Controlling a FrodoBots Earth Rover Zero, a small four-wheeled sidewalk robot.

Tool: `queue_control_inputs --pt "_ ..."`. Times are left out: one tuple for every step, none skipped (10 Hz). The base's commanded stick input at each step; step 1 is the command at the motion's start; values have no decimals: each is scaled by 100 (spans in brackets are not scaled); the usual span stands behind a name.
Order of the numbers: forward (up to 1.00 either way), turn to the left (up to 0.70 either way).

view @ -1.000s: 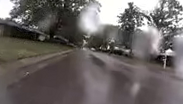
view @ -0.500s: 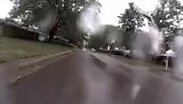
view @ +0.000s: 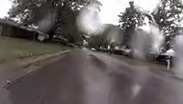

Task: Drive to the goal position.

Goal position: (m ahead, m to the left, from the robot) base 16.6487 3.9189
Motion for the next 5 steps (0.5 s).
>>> queue_control_inputs --pt "50 -1" --pt "50 -1" --pt "50 -1" --pt "50 -1" --pt "50 -1"
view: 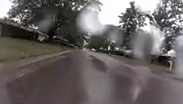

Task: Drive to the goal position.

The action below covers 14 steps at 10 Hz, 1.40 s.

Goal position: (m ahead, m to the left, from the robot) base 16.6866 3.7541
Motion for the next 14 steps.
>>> queue_control_inputs --pt "50 -1" --pt "50 22" --pt "50 37" --pt "50 -1" --pt "50 -1" --pt "50 -1" --pt "50 -1" --pt "50 -1" --pt "50 -1" --pt "50 -1" --pt "50 -1" --pt "50 -1" --pt "50 -1" --pt "50 -1"
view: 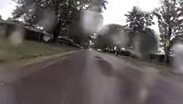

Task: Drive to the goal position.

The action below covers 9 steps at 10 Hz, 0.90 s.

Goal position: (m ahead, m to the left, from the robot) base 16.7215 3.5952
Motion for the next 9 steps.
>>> queue_control_inputs --pt "50 -1" --pt "50 -1" --pt "50 -1" --pt "50 -1" --pt "50 -1" --pt "50 -1" --pt "50 -1" --pt "50 -1" --pt "50 37"
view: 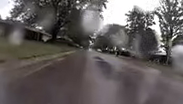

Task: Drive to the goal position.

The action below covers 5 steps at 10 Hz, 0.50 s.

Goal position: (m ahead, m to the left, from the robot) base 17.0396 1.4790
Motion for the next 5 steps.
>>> queue_control_inputs --pt "50 49" --pt "50 39" --pt "50 5" --pt "50 -1" --pt "50 -1"
